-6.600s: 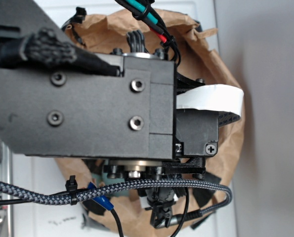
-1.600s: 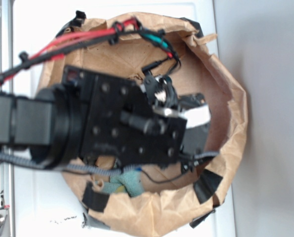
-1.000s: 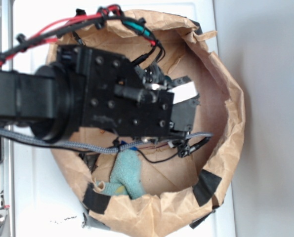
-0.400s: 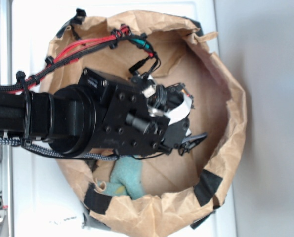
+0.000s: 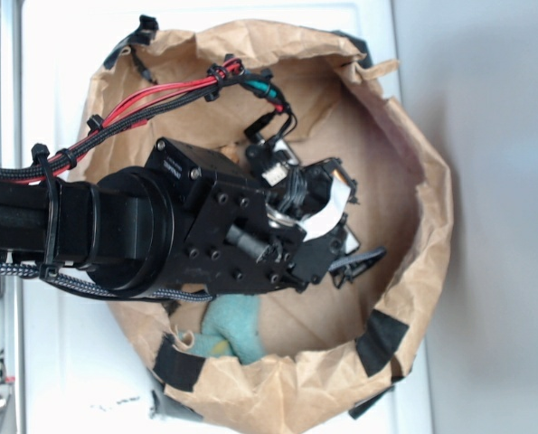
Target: Grab the plastic pickle.
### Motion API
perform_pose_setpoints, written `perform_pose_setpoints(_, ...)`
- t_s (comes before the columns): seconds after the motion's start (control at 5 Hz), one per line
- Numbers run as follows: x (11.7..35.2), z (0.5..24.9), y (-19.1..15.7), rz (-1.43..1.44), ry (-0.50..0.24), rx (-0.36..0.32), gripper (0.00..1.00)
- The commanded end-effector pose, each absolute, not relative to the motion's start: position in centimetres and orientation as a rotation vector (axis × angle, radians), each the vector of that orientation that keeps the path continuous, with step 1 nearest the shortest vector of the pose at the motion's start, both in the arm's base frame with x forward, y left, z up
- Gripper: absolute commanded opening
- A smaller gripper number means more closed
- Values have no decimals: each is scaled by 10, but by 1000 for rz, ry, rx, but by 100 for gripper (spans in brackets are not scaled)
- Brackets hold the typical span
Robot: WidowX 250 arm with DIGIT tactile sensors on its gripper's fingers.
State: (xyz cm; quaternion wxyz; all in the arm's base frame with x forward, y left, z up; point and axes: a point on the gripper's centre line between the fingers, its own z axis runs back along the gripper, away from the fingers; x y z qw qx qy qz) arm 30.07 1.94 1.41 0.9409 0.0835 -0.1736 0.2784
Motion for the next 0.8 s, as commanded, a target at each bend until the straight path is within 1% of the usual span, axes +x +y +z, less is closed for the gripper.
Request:
perform_pose_setpoints(0.0, 294, 30, 22, 514, -294, 132, 0)
perform_pose_setpoints(0.2, 294, 64, 17, 515, -301, 59, 0)
perform_pose_setpoints(0.4, 283, 104, 7, 466, -329, 30, 0)
perform_pose_setpoints(0.6, 276, 137, 3, 456, -315, 14, 0)
